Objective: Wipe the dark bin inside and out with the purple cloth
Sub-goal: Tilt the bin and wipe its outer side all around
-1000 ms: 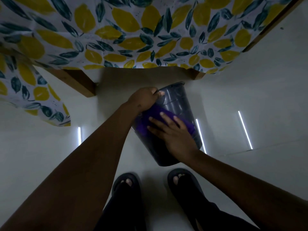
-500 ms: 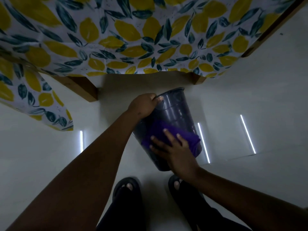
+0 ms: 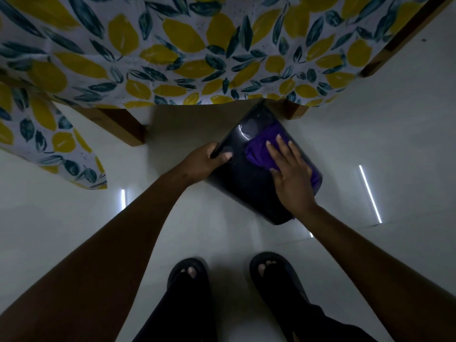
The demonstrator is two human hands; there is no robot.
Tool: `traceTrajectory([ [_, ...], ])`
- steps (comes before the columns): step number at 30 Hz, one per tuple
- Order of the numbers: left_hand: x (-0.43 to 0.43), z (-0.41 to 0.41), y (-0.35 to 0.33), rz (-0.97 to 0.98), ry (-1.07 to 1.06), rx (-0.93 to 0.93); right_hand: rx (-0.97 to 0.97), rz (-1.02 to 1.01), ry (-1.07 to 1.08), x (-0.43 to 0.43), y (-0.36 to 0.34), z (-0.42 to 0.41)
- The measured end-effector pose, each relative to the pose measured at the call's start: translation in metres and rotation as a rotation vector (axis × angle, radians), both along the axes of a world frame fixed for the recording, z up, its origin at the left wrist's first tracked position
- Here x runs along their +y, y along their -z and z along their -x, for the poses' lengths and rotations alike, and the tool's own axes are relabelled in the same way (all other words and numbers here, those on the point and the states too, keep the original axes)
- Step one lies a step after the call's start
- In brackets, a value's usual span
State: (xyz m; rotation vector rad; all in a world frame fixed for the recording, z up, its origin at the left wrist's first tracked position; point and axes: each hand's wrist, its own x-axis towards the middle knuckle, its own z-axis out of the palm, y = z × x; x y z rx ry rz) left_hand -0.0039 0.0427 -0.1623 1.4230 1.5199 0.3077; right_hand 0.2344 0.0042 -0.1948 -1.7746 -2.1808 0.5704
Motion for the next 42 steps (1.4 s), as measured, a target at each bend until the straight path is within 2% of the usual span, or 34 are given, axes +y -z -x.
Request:
traceTrajectory([
  [2,-0.003,-0.001,0.004,-0.046,0.009,0.058,0.028,-0.007,0.016,0.007,0.002,-0.004],
  [4,-0.001,-0.007,0.004,-0.095,-0.068,0.027,0.027,-0.006,0.040,-0.001,0.003,0.002],
  [7,0.008,-0.016,-0.002,-0.128,-0.105,0.060,-0.114,-0.038,-0.035,-0.033,0.008,0.010],
  [9,0.012,-0.017,-0.001,-0.146,-0.073,0.142,-0.248,-0.103,-0.202,-0.057,0.015,0.010],
  [13,0.018,-0.026,-0.003,-0.131,-0.034,0.221,-0.426,-0.226,-0.716,-0.078,0.023,0.005],
  [15,0.023,-0.030,-0.005,-0.118,-0.007,0.231,-0.452,-0.208,-0.810,-0.064,0.021,0.001],
  [18,0.034,-0.032,-0.007,-0.062,0.005,0.192,-0.387,-0.193,-0.653,-0.041,0.013,0.001],
  [24,0.035,-0.030,-0.013,-0.037,-0.042,0.133,0.003,0.000,-0.118,-0.013,0.002,0.014],
  [28,0.018,-0.009,-0.011,-0.026,0.008,0.137,0.072,0.011,-0.081,0.008,0.005,0.002],
  [32,0.017,-0.010,-0.008,-0.105,-0.054,0.159,0.078,0.030,-0.091,0.000,0.004,0.007],
  [37,0.027,-0.014,-0.007,-0.083,-0.001,0.245,-0.120,-0.037,-0.333,-0.044,0.018,0.013],
  [40,0.029,-0.022,-0.008,-0.064,-0.009,0.288,-0.259,-0.153,-0.635,-0.056,0.020,0.013],
  [42,0.035,-0.031,-0.011,-0.057,-0.004,0.293,-0.338,-0.154,-0.884,-0.063,0.017,0.023],
])
